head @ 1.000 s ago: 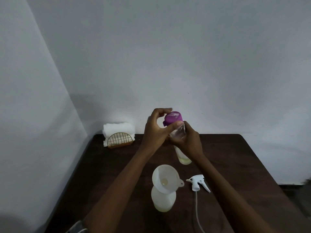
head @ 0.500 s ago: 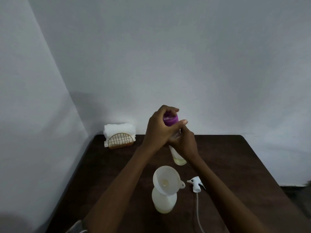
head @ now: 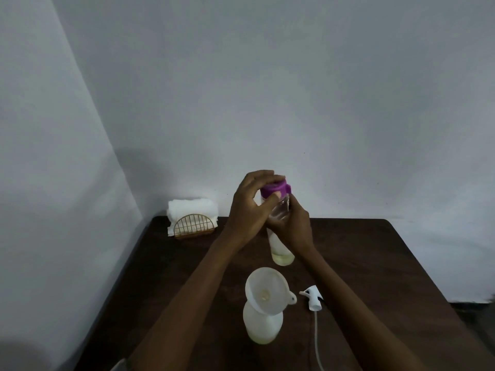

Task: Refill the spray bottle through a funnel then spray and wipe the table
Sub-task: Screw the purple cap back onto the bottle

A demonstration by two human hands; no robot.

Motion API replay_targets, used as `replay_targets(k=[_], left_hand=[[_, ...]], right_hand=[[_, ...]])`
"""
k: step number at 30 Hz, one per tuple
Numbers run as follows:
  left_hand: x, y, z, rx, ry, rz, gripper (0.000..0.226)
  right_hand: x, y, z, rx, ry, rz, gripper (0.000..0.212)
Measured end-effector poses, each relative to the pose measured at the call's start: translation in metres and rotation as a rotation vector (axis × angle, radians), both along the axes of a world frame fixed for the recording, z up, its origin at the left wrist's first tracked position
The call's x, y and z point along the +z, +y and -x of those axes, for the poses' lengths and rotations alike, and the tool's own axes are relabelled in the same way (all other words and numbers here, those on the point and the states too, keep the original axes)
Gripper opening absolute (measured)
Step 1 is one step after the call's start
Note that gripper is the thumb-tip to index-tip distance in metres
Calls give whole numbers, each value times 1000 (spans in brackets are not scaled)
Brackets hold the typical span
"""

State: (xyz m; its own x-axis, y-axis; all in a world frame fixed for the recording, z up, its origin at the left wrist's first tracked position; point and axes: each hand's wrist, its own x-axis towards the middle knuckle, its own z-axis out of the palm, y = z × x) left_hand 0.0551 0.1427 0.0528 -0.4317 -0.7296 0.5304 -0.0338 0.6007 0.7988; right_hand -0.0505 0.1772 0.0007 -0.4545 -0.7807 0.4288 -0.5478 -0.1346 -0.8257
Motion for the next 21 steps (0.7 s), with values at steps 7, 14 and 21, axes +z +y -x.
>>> replay_targets(k=[7,14,21], left_hand=[[-3,1,7,-4,90,-128,43],[-3,-10,-2,45,11,-41,33],[-1,-5,2,-81,105,-259,37]], right_hand=[[-4,0,-1,11,66,-10,47],[-2,-1,3,-33,-25,-7,38],[-3,-5,5,-3,2,-40,46]])
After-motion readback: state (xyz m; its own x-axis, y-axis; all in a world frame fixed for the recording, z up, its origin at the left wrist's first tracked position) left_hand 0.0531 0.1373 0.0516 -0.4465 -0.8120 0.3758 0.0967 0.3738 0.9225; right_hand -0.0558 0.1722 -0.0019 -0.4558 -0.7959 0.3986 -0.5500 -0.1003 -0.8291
